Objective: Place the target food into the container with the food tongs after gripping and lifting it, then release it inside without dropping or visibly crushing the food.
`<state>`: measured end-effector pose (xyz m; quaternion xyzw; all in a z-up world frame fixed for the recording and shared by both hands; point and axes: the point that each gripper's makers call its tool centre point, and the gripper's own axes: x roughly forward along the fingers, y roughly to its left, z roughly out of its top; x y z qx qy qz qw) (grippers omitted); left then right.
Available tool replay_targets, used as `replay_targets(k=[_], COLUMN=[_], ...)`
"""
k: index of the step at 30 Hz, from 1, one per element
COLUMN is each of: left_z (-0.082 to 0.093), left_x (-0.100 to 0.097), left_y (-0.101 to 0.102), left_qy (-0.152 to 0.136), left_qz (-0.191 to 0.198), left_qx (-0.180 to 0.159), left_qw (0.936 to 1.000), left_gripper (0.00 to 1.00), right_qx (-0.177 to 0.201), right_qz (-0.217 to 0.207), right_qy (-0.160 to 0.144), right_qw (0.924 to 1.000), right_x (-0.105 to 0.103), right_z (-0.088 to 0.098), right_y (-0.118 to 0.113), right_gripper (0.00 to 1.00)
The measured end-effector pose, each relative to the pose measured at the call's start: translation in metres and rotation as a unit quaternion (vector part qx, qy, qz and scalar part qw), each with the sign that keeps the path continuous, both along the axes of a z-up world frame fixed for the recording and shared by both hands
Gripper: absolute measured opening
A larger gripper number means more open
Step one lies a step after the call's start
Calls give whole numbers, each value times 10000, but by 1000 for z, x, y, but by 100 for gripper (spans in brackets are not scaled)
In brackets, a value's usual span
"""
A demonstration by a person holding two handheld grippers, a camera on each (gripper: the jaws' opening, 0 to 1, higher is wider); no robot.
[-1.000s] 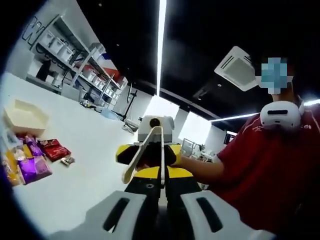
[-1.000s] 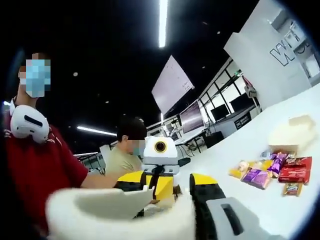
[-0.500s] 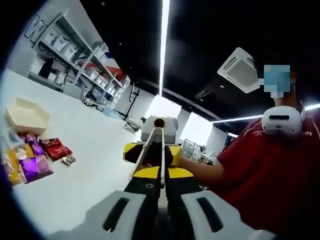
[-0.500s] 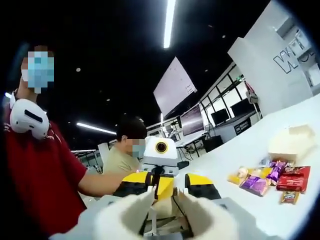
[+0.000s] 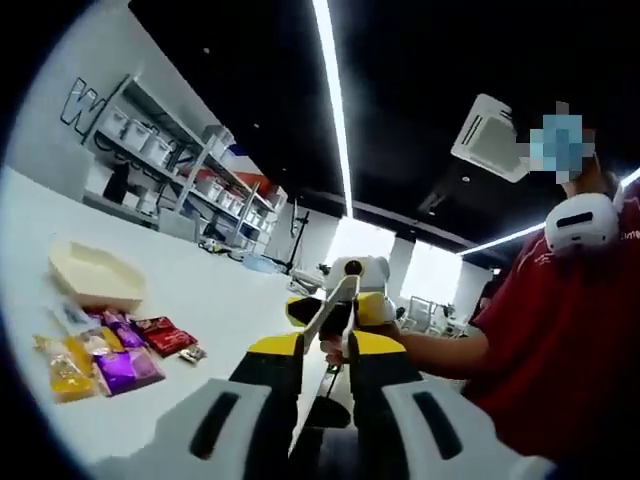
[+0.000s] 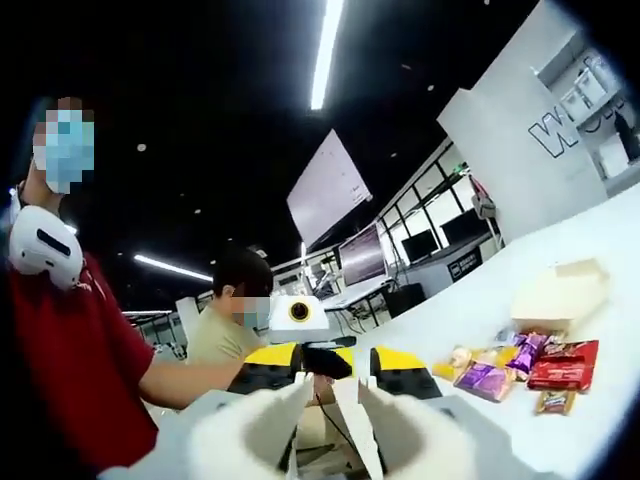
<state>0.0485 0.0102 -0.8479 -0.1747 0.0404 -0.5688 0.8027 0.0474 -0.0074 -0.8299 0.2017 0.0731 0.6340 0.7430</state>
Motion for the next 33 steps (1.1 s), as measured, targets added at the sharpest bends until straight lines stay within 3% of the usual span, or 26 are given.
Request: replay_targets(k=[5, 7, 10, 12, 14, 16, 20, 22, 24, 27, 33], left_z=[-4, -1, 3, 4, 3, -6, -24, -35, -41, -47, -64], left_x=[8, 11, 19, 29, 34, 41, 41, 43, 42, 46, 56], left_y=[11, 16, 25, 36, 42, 49, 47, 48, 45, 47, 60], left_qy=[-201, -261, -228, -236, -223, -234, -207, -142, -28, 90, 451], left_qz=[420, 628, 887, 1300, 1524, 1876, 1965, 2064, 2025, 2185, 2713], left_qx=[132, 102, -3, -1, -1, 314, 680, 908, 943, 1009, 1396], left_qw=[9988, 9976, 9958, 9912, 9881, 9815, 9779, 9741, 9747, 9706, 9512], left_gripper=[23, 18, 3, 3, 11, 23, 55, 62, 67, 79, 99], right_qx=[-233, -303, -464, -521, -575, -669, -814, -822, -844, -950, -1165], right_qz=[-410, -728, -1063, -1237, -1378, -1598, -1902, -1963, -2017, -2107, -2292], right_qy=[187, 293, 283, 254, 250, 296, 345, 435, 468, 485, 463], right_qw=[9987, 9965, 9928, 9906, 9885, 9844, 9777, 9761, 9747, 9717, 9653], right_x=[17, 31, 44, 50, 55, 66, 82, 87, 90, 95, 105], right_z=[-11, -16, -23, -24, -26, -32, -42, -46, -50, -57, -67], right_y=[-3, -7, -13, -17, -20, -27, -38, -41, -44, -48, -54], right_gripper=[21, 21, 21, 21, 21, 21, 22, 22, 22, 22, 23])
